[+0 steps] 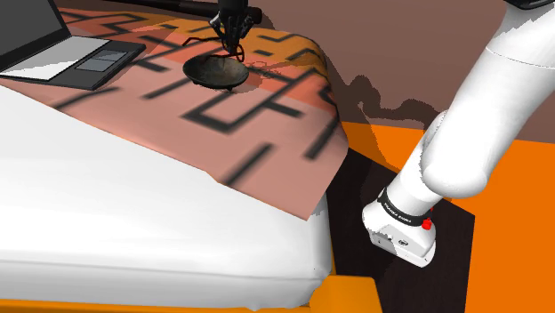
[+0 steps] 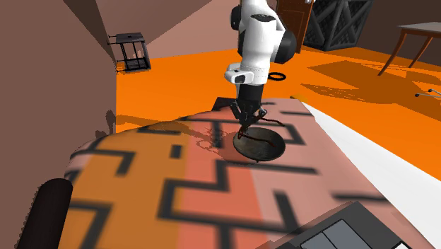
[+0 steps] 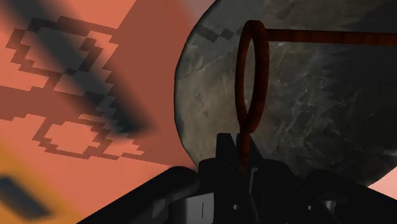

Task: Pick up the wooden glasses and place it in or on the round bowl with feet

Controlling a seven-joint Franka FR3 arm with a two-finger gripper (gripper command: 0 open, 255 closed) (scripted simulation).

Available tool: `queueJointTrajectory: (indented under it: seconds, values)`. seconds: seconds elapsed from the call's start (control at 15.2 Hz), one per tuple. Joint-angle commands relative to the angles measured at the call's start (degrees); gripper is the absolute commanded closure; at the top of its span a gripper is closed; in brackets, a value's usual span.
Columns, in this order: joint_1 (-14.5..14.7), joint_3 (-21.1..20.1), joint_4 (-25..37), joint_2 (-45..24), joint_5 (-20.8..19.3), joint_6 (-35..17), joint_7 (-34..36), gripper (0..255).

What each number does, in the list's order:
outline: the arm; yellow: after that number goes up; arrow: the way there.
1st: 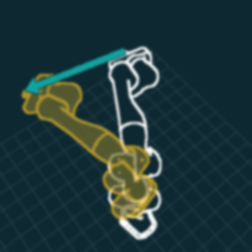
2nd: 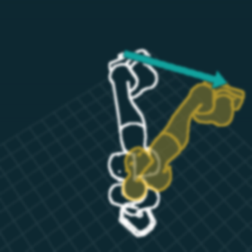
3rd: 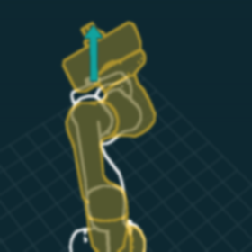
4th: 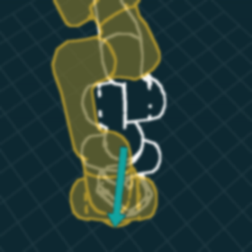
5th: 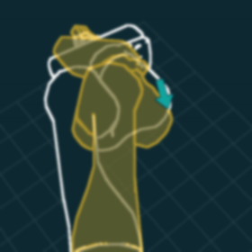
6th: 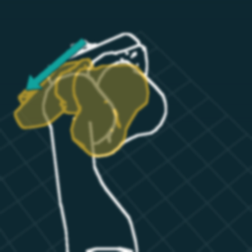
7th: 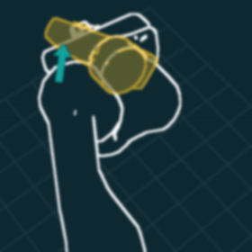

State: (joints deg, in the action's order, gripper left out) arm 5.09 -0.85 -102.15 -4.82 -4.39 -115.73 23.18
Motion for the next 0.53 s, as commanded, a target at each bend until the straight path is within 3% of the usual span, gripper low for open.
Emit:
queueJointTrajectory:
  seconds: [0.0,0.46]
  values:
    - [0.00,0.00,-1.35,-0.08,-0.06,-1.46,0.13,255]
    - [-0.01,0.02,-3.13,-0.43,-0.15,-3.59,0.29,255]
